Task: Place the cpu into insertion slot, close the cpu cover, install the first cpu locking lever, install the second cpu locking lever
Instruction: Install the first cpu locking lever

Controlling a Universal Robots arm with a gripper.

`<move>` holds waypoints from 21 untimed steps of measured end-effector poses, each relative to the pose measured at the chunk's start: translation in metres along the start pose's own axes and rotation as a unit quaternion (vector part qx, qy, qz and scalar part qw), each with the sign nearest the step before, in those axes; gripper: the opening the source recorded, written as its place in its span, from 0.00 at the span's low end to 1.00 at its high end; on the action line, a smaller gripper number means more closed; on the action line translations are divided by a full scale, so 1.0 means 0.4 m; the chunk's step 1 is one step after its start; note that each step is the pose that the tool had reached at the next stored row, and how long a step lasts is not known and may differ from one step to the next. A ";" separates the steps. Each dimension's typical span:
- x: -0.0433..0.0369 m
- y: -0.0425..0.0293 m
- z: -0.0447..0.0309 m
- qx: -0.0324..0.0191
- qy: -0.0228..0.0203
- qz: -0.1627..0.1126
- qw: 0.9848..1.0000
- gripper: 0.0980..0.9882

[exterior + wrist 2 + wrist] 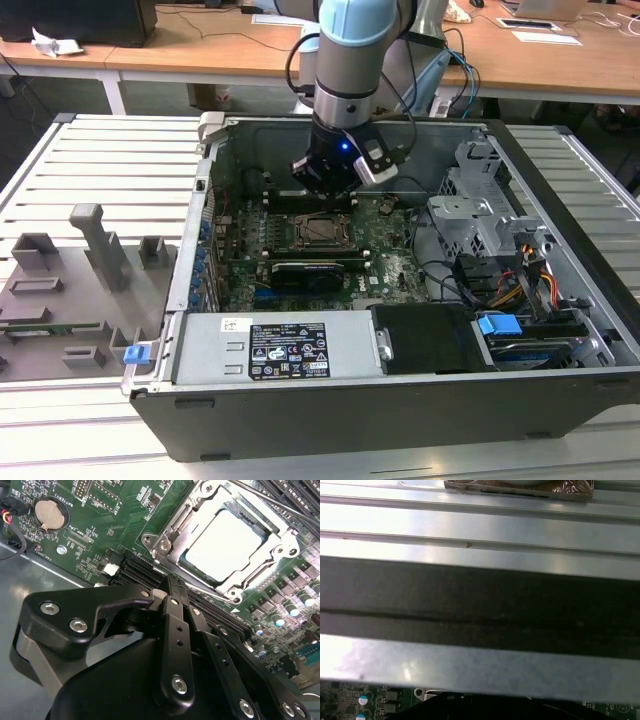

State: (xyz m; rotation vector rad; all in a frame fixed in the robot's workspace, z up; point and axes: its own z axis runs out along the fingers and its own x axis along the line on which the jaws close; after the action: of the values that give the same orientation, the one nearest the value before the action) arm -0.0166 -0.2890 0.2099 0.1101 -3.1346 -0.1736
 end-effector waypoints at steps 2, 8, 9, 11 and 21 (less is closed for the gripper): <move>-0.002 0.000 0.002 0.000 0.000 0.000 1.000 0.01; -0.005 -0.002 0.011 0.004 0.000 0.000 1.000 0.01; -0.005 -0.002 0.011 0.004 0.000 0.000 1.000 0.01; -0.005 -0.002 0.011 0.005 0.000 0.000 1.000 0.01; -0.005 -0.002 0.019 0.009 0.000 0.000 1.000 0.01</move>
State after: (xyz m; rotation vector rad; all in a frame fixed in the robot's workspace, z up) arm -0.0144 -0.2888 0.2024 0.1102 -3.1357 -0.1465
